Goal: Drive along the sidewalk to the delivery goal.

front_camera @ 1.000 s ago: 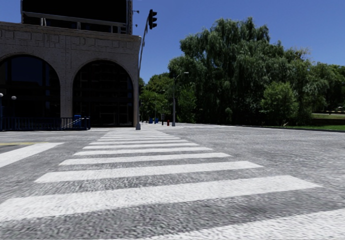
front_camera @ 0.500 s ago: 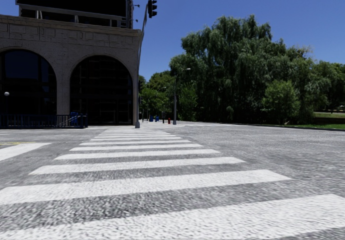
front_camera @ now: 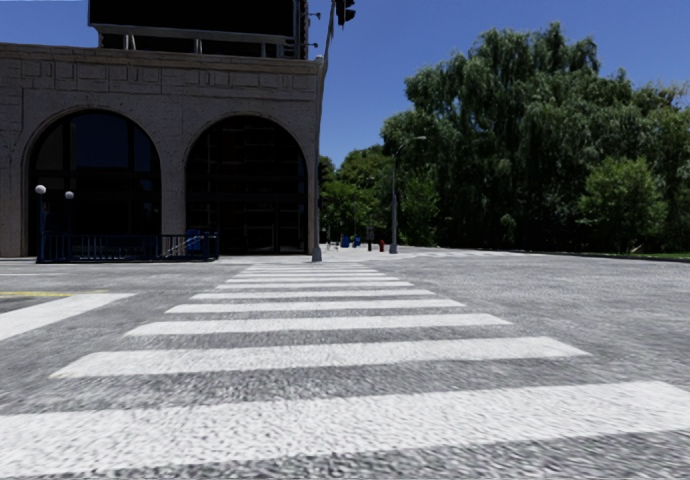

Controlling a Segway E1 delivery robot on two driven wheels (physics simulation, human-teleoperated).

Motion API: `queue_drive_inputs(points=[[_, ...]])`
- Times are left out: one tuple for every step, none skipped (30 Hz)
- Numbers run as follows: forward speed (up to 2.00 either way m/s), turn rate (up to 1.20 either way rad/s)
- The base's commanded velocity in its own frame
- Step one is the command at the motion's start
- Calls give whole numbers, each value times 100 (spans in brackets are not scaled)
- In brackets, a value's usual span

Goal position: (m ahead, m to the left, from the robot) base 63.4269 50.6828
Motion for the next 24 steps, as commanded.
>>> queue_drive_inputs(points=[[131, 32], [131, 16], [131, 0], [132, 0], [132, 0], [132, 0], [132, 0], [132, 0], [132, 0], [132, 0], [132, 0], [132, 0], [139, 0], [139, 0], [200, 0], [200, 0], [200, 0], [200, 0], [200, 0], [200, 0], [200, 0], [200, 0], [200, 0], [200, 0]])
